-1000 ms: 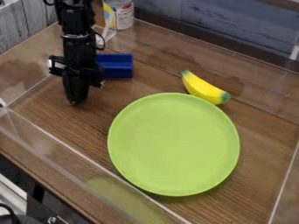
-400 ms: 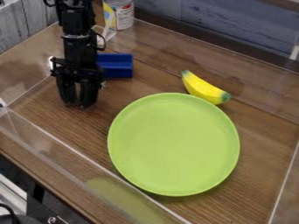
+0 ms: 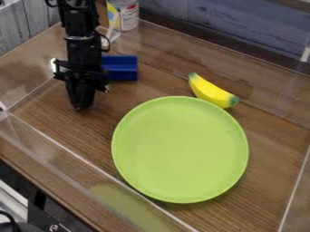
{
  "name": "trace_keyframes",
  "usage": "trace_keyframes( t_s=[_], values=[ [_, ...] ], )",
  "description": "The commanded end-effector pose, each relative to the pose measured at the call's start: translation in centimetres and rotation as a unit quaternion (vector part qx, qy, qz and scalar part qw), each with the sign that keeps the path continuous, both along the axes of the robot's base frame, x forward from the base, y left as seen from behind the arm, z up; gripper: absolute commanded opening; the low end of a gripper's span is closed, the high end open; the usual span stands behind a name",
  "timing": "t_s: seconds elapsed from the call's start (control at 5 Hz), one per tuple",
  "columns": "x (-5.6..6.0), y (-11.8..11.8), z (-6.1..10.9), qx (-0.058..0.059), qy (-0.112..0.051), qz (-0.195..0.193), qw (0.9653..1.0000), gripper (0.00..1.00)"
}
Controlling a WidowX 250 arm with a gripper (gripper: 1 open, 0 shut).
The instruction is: Remove the blue object from inside the green plate and put it on the table
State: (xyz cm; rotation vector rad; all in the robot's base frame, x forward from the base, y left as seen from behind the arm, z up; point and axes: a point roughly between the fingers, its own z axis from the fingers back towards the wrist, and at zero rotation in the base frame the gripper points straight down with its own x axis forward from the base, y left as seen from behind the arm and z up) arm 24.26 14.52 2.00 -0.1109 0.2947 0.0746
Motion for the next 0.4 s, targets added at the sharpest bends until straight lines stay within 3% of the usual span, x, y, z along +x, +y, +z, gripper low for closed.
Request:
trace_keyframes(
  t_s=[0.0, 0.2],
  values=[
    [0.69, 0.23, 1.34, 0.007, -0.019, -0.004, 0.9998, 1.00],
    [0.54, 0.07, 1.61, 0.001, -0.017, -0.006, 0.9998, 1.00]
  ],
)
